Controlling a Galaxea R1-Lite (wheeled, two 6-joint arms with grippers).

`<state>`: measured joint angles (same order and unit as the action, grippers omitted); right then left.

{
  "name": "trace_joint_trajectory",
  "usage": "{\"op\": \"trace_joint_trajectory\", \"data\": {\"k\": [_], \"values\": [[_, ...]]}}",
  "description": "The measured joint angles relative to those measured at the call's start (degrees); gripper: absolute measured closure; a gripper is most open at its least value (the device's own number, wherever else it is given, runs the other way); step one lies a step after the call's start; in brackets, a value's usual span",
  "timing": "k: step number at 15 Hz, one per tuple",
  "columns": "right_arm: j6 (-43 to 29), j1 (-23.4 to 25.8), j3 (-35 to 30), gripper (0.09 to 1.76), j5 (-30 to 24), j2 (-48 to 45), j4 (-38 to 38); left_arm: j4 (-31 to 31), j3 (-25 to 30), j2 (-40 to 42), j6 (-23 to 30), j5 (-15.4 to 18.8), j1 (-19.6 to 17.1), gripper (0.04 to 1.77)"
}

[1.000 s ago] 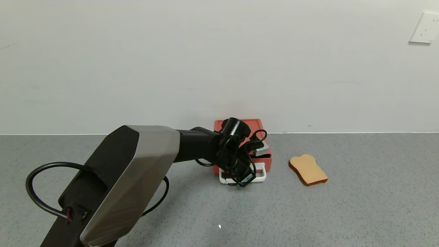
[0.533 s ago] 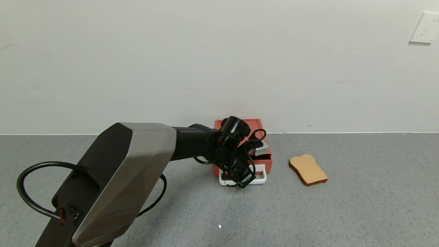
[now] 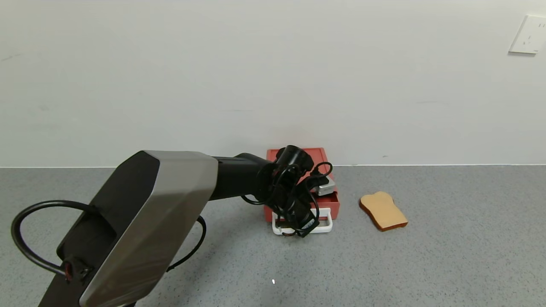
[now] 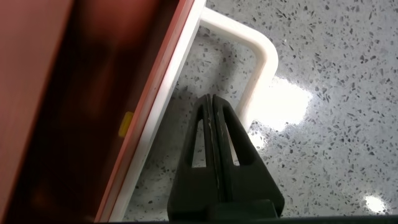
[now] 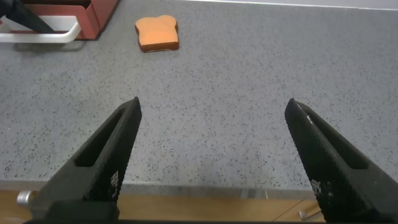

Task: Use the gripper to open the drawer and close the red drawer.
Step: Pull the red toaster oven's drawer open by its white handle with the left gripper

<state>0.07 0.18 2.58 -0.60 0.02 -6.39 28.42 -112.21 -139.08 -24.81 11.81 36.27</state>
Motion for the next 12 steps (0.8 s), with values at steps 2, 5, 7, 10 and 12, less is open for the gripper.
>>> {"op": "trace_joint_trajectory", "data": {"k": [2, 5, 7, 10, 12], "values": [[0.00, 0.00, 0.00, 0.15, 0.02, 0.00, 0.00, -0.06, 0.91, 0.39, 0.06, -0.02, 0.26, 1.70], [0.00, 0.00, 0.00, 0.15, 0.00, 0.00, 0.00, -0.15, 3.25, 1.54, 0.11, -0.24, 0.91, 1.70], [0.00, 0.00, 0.00, 0.15, 0.02, 0.00, 0.00, -0.17, 5.13, 2.32, 0.09, -0.46, 1.33, 1.70], [0.02, 0.00, -0.02, 0.15, 0.00, 0.00, 0.02, -0.17, 7.36, 3.58, 0.54, -0.49, 2.12, 1.70], [0.00, 0.00, -0.02, 0.15, 0.00, 0.00, 0.00, -0.20, 8.57, 4.30, 1.05, -0.57, 2.62, 1.70]]}}
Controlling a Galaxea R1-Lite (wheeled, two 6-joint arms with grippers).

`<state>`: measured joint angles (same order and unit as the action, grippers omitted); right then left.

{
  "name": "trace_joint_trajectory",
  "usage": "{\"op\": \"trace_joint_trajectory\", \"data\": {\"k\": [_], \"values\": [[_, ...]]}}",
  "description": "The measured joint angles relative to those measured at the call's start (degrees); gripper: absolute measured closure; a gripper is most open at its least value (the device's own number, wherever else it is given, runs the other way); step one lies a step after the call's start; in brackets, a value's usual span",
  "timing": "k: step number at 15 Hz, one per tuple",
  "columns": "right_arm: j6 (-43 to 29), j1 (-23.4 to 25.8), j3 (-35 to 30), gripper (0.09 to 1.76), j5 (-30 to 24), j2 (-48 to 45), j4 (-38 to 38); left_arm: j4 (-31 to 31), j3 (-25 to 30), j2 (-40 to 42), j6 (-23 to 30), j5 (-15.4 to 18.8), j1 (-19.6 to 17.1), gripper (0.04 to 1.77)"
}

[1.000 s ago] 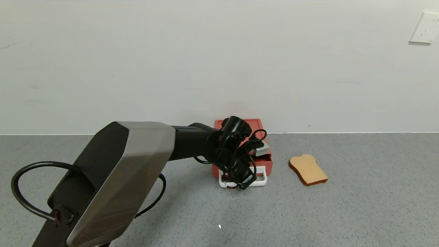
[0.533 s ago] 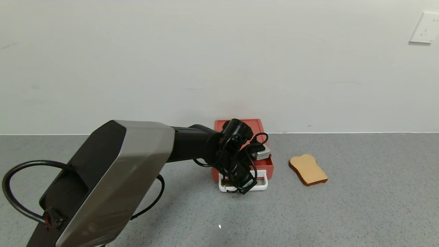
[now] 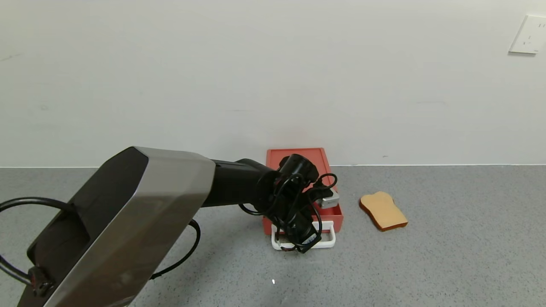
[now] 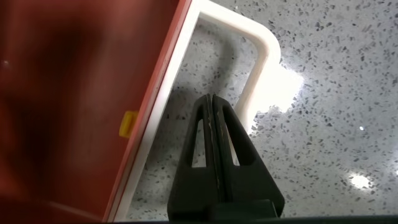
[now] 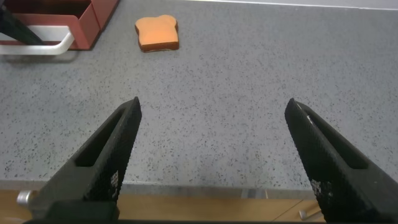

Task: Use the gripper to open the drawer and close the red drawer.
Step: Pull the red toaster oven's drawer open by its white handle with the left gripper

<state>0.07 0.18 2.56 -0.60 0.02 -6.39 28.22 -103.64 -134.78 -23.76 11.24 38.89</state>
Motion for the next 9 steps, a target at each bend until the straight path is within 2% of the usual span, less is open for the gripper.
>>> {"op": "trace_joint_trajectory", "data": {"k": [9], "values": [[0.00, 0.00, 0.00, 0.15, 0.02, 0.00, 0.00, -0.35, 3.86, 1.82, 2.77, -0.09, 1.46, 1.70]]}}
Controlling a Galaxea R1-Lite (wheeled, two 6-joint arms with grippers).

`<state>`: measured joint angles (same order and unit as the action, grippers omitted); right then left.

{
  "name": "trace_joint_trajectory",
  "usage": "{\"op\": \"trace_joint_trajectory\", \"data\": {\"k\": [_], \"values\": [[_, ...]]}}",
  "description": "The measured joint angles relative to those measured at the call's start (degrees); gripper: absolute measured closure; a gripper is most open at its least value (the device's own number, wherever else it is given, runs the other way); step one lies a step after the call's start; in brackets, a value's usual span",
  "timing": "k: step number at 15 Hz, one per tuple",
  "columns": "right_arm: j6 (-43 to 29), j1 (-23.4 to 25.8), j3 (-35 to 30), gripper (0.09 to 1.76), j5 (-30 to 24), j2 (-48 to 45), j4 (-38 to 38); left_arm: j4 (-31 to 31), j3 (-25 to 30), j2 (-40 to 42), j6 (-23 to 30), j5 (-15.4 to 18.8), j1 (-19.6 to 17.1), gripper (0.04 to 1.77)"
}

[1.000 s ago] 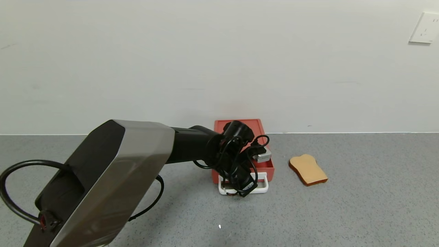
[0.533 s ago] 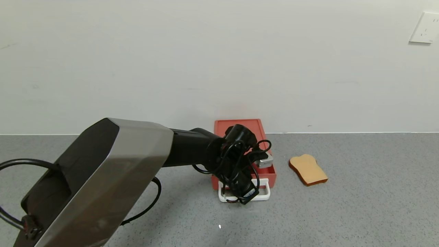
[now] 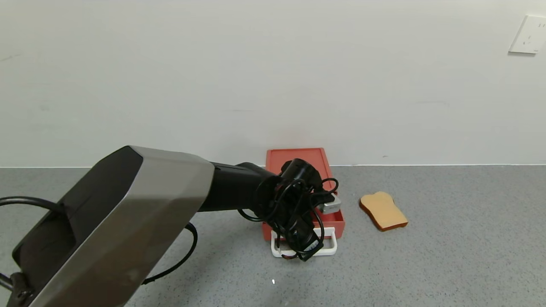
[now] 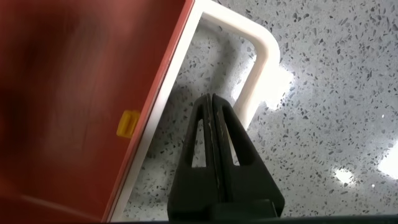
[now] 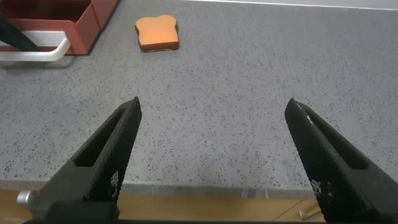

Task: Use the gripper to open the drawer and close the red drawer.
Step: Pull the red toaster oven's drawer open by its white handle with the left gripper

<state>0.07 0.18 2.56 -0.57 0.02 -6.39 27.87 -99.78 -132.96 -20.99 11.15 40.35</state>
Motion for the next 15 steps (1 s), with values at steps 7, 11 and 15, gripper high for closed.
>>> {"op": "trace_joint_trajectory", "data": {"k": [7, 11, 15], "values": [[0.00, 0.00, 0.00, 0.15, -0.02, 0.00, 0.00, -0.23, 3.32, 1.66, 0.82, -0.66, 1.24, 1.70], [0.00, 0.00, 0.00, 0.15, -0.02, -0.02, 0.02, -0.28, 4.58, 2.28, 2.61, -1.10, 1.87, 1.70], [0.00, 0.00, 0.00, 0.15, -0.02, 0.00, 0.06, -0.34, 6.36, 3.24, 3.46, -1.16, 2.62, 1.70]]}}
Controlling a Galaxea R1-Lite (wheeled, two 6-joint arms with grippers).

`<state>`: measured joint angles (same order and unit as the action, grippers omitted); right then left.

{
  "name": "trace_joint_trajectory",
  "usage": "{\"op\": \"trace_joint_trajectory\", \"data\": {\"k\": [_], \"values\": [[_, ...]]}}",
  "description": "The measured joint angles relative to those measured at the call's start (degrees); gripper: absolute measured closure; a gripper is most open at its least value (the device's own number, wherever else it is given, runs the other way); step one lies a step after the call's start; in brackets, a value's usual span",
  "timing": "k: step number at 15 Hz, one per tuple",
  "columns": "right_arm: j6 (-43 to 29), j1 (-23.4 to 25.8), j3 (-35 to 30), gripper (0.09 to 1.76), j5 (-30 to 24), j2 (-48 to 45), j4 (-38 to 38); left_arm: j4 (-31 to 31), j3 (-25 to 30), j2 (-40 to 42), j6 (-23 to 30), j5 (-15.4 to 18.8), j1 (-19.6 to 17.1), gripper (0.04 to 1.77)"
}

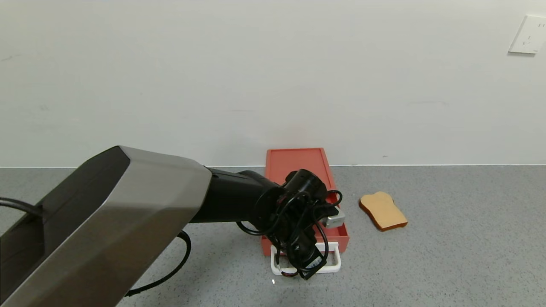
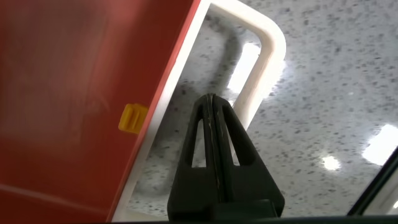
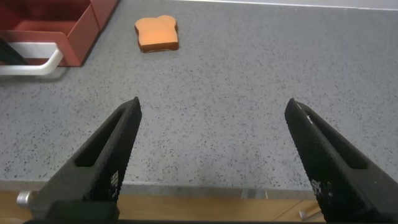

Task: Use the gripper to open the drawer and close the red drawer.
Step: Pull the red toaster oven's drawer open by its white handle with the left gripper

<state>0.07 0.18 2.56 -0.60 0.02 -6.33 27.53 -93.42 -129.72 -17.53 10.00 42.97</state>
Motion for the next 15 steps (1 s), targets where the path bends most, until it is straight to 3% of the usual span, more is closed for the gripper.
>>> {"op": "trace_joint_trajectory", "data": {"k": [15], "values": [[0.00, 0.00, 0.00, 0.15, 0.00, 0.00, 0.11, -0.35, 3.07, 2.05, 3.36, -0.85, 1.71, 1.70]]}}
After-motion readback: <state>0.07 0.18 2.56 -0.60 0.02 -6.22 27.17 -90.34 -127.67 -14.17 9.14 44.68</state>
